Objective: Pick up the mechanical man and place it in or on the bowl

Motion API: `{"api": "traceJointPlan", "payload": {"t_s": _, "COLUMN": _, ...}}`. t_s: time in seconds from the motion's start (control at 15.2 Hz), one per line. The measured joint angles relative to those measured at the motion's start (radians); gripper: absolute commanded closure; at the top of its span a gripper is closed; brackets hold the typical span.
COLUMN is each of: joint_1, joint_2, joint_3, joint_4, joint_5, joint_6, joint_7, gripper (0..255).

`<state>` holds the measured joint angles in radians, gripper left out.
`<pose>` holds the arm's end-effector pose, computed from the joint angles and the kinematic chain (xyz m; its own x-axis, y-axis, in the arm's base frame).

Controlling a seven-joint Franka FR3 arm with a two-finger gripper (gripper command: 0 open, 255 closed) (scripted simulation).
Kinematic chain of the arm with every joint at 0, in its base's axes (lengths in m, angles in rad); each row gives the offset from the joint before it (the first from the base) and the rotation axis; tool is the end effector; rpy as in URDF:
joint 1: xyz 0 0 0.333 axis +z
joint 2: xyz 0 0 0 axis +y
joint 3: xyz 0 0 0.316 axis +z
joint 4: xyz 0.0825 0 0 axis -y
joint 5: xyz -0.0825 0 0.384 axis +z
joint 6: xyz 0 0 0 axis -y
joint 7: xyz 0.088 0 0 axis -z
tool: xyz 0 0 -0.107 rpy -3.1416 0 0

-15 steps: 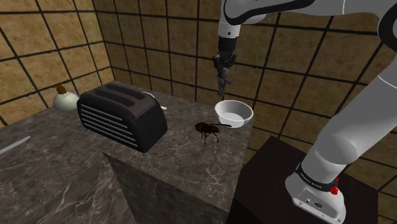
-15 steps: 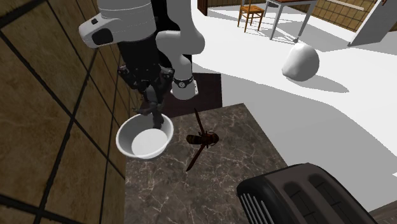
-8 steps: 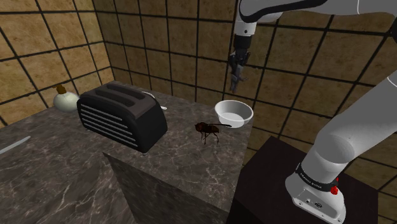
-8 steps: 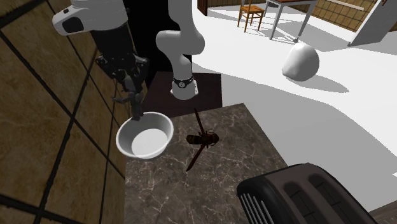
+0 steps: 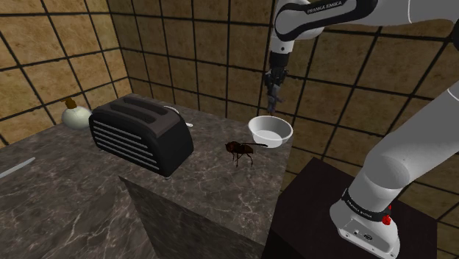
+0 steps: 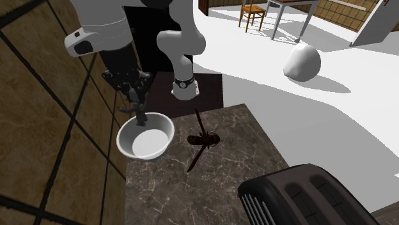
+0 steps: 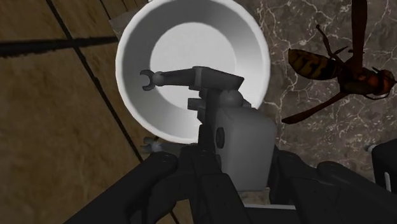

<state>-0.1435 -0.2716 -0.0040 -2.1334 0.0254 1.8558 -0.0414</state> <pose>0.4687 -0.0678 0.5209 0.9936 -0.1129 -0.0050 -0.1130 -0.9933 -0.0256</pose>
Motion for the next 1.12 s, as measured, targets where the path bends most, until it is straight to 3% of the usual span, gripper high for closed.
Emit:
{"api": "traceJointPlan", "payload": {"t_s": 0.79, "joint_1": 0.001, "joint_2": 0.026, "joint_3": 0.001, "joint_4": -0.140, "joint_5": 0.002, "joint_6": 0.166, "joint_7": -0.003, "gripper": 255}}
{"api": "traceJointPlan", "payload": {"t_s": 1.12, "joint_1": 0.001, "joint_2": 0.034, "joint_3": 0.001, "joint_4": -0.148, "joint_5": 0.002, "joint_6": 0.182, "joint_7": -0.004, "gripper": 255}}
